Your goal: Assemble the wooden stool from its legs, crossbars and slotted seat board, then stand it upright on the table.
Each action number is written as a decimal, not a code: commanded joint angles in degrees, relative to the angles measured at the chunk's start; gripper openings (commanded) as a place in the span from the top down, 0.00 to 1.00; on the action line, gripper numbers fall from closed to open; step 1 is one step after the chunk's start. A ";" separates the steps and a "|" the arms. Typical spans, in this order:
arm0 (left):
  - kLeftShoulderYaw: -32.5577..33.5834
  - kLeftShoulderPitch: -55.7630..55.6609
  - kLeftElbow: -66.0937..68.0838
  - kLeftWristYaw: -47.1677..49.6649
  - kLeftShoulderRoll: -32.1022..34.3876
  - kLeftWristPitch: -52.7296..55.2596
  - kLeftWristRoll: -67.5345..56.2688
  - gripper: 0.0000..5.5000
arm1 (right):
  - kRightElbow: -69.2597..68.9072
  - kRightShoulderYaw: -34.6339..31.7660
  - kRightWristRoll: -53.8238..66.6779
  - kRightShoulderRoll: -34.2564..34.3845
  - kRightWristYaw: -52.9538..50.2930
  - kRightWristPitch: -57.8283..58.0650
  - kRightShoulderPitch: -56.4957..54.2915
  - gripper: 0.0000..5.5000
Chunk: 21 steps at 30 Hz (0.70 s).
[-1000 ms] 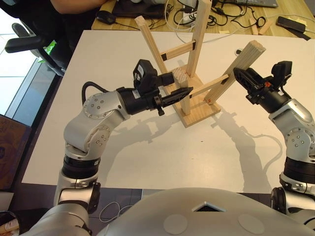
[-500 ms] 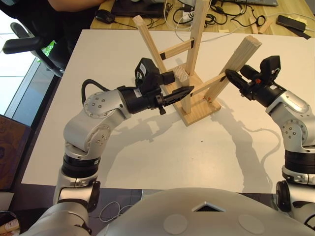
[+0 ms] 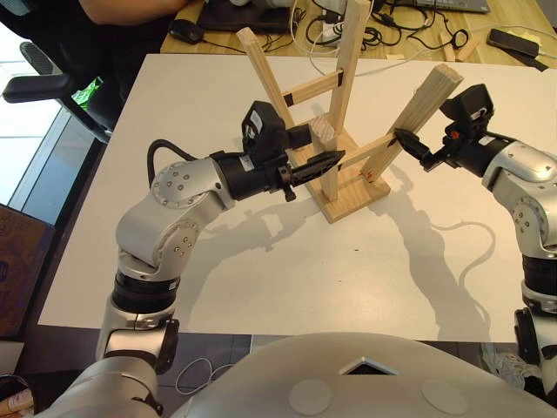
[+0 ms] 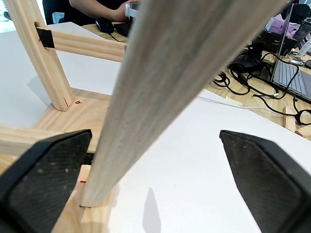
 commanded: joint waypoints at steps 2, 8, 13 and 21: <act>-0.80 0.17 2.17 0.45 -0.65 1.25 1.20 0.61 | 3.07 -5.90 6.03 8.09 -1.86 2.77 -0.23 0.11; -0.32 -0.41 1.49 0.55 -1.91 1.54 0.25 0.62 | 2.35 -13.23 13.43 12.51 -3.46 4.21 -5.01 0.11; -0.04 -0.08 0.57 1.06 -2.11 2.52 -0.18 0.62 | 5.62 0.31 2.58 2.89 -4.47 14.07 -1.17 0.11; 0.19 -0.35 1.38 1.47 -2.49 2.45 0.50 0.62 | 6.23 -5.47 3.81 8.80 -8.49 8.27 -4.63 0.11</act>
